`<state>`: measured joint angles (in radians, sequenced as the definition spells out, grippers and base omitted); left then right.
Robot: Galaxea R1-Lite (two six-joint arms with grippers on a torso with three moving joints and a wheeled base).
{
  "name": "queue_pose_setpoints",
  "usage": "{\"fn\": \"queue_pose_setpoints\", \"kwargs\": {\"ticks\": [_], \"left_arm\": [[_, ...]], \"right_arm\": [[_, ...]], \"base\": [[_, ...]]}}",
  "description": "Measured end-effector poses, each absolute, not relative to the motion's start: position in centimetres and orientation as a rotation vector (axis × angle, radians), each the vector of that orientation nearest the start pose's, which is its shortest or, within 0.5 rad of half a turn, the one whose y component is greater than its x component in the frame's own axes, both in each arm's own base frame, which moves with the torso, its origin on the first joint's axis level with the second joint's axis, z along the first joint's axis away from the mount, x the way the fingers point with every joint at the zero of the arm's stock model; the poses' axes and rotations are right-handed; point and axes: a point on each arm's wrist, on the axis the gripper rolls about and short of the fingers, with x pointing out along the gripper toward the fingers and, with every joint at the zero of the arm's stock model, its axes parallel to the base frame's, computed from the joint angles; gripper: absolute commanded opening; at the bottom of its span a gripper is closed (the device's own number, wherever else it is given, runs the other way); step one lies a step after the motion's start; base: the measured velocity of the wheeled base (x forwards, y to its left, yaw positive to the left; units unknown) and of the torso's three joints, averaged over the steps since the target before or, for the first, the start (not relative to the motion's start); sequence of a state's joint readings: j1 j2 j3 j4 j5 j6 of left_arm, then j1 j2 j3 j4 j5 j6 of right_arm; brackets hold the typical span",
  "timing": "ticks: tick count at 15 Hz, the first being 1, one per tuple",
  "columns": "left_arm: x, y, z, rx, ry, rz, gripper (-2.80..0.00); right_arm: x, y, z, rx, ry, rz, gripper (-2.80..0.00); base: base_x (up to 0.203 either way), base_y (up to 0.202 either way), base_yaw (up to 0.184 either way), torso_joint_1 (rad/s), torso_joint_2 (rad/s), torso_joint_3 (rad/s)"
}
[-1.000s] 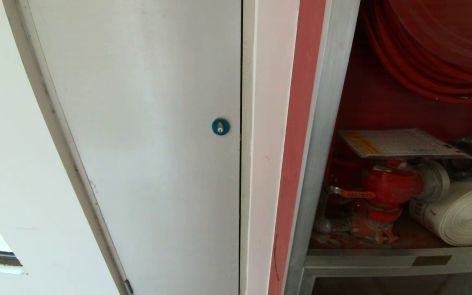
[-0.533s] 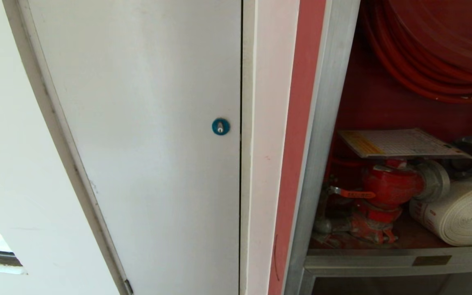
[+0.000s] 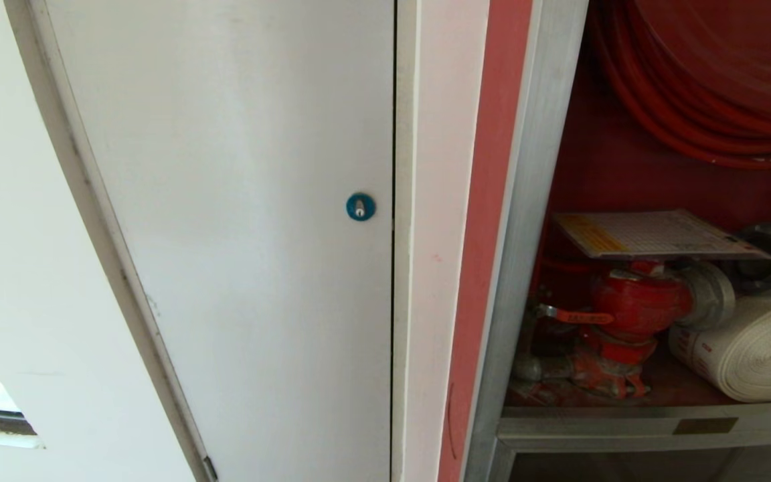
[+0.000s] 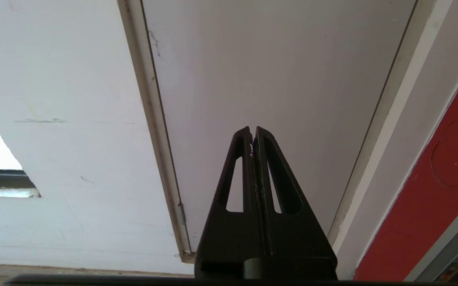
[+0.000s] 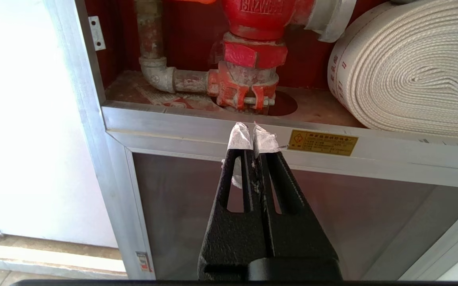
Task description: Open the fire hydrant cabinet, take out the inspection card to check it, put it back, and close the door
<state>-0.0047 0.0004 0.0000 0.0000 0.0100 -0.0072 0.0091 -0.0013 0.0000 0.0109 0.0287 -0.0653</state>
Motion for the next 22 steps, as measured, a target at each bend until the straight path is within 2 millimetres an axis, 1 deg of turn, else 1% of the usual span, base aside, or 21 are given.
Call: {"fn": "queue_pose_setpoints", "kwargs": {"ticks": [8, 22], "left_arm": [[-2.28, 0.03, 7.55, -0.007, 0.0, 0.006, -2.8], [-2.28, 0.03, 7.55, -0.007, 0.0, 0.005, -2.8]], "right_arm": [[-2.29, 0.04, 7.43, -0.065, 0.008, 0.038, -2.8], [-2.29, 0.04, 7.43, -0.065, 0.008, 0.039, -2.8]], "base": [[0.0, 0.0, 0.0, 0.0, 0.0, 0.0], [-0.19, 0.0, 0.0, 0.003, 0.0, 0.002]]}}
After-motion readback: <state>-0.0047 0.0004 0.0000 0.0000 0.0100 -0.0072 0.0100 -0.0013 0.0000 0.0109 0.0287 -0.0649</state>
